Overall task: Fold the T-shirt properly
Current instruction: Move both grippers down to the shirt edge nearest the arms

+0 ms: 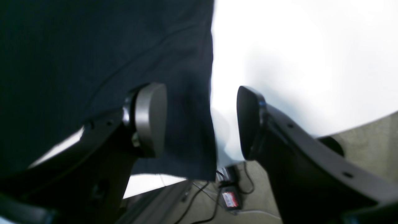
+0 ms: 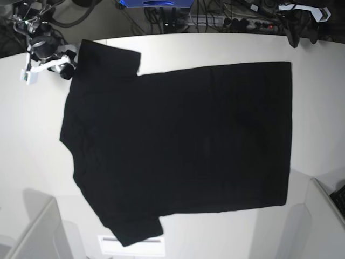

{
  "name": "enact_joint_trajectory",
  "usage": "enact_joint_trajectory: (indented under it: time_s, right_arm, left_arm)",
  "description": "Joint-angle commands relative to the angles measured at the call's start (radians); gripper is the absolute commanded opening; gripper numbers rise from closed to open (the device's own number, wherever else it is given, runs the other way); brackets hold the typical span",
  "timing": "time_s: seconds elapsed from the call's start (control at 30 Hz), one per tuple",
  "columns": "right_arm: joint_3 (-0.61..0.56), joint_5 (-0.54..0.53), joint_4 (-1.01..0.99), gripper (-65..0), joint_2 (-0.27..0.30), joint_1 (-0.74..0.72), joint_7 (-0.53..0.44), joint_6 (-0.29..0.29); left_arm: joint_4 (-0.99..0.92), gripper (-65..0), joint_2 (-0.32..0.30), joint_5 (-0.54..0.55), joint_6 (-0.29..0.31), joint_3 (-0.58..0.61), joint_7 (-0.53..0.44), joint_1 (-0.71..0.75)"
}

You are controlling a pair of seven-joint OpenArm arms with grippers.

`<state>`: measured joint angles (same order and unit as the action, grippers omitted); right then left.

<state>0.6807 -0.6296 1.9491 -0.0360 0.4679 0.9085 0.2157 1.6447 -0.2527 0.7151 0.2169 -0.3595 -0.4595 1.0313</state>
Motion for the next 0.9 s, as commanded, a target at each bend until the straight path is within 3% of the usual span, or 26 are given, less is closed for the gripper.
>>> enact_joint_trajectory:
  time_s: [0.0,0.07,0.23,0.4,0.47,0.57,0.7,0.87]
  right_arm:
    - [0.01,-0.013,-0.004,-31.1,0.009,-0.008,0.004,0.006]
    - [0.02,-0.013,-0.034,-31.1,0.011,-0.028,0.007,0.031]
    - [0.007,-0.011,-0.118,-31.1,0.012,-0.044,0.005,0.06]
    - [0.004,-0.011,-0.224,-31.1,0.02,-0.065,0.007,0.063]
    - [-0.046,-0.011,-0.225,-31.2,0.025,-0.047,0.004,0.081]
    - [-0.102,-0.011,-0.227,-37.8,0.026,-0.024,0.001,0.136]
    - [-0.105,-0.009,-0.247,-45.0,0.025,-0.024,0.001,0.15]
    - [-0.105,-0.009,-0.247,-46.4,0.025,-0.024,-0.001,0.15]
  left_arm:
    - [0.009,-23.0,-0.026,0.038,0.051,-0.011,0.001,0.004]
    - [0.002,-23.0,-0.043,0.1,0.102,-0.025,0.052,-0.001]
    - [0.013,-23.0,-0.04,0.116,0.18,-0.098,0.138,-0.024]
    - [0.004,-23.0,-0.01,0.117,0.189,-0.195,0.29,-0.082]
    - [0.005,-23.0,0.014,0.117,0.189,-0.246,0.364,-0.113]
    - [0.005,-23.2,0.045,0.117,0.189,-0.312,0.476,-0.165]
    - [0.015,-23.2,0.077,0.117,0.197,-0.369,0.581,-0.213]
    - [0.004,-23.2,0.082,0.117,0.329,-0.379,0.64,-0.236]
